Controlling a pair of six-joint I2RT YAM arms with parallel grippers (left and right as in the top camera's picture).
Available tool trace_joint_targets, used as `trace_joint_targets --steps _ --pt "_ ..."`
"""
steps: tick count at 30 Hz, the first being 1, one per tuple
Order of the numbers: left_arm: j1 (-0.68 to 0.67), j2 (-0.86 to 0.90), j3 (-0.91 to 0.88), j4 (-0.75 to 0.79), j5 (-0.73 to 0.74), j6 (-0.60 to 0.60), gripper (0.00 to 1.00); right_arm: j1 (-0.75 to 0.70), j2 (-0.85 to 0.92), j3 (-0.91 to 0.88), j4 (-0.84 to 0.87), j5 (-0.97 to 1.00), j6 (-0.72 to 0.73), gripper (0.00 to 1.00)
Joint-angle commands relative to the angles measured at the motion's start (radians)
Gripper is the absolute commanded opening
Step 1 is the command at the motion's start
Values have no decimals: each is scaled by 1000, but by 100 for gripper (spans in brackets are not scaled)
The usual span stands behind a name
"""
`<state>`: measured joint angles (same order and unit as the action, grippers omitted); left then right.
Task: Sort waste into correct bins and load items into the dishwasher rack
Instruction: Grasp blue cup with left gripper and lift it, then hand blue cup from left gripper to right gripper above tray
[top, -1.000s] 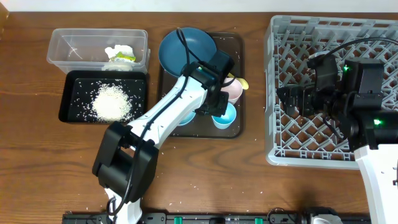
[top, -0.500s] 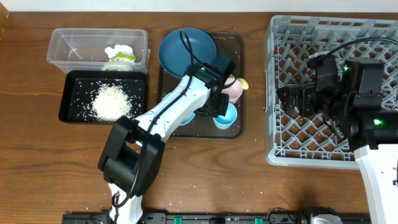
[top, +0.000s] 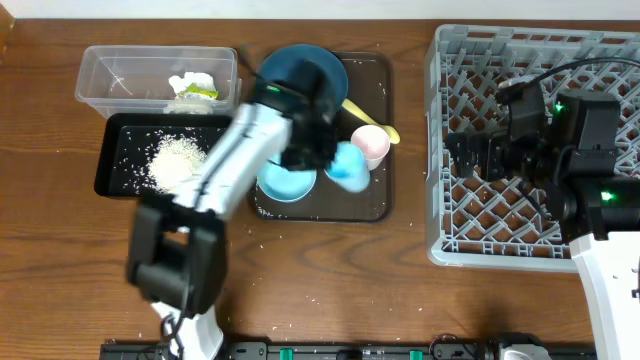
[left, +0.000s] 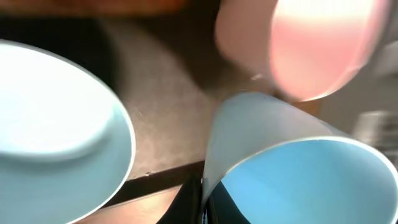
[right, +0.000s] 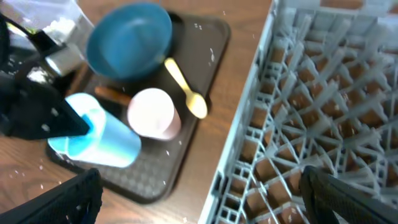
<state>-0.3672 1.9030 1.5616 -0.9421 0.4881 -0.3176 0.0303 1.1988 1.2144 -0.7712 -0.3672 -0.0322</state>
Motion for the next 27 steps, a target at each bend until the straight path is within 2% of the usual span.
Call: trace_joint_targets --steps 1,6,10,18,27 --pt "105 -59 8 26 315 -5 6 -3 20 15 40 -116 21 99" --pt "232 -59 8 129 703 -6 6 -3 67 15 157 -345 21 99" --pt "277 -59 8 178 893 -6 6 -3 116 15 260 -508 21 97" --pt "281 -59 8 177 1077 -6 6 3 214 15 426 -708 40 95" --pt "251 -59 8 177 1083 -6 6 107 288 15 582 -789 39 94"
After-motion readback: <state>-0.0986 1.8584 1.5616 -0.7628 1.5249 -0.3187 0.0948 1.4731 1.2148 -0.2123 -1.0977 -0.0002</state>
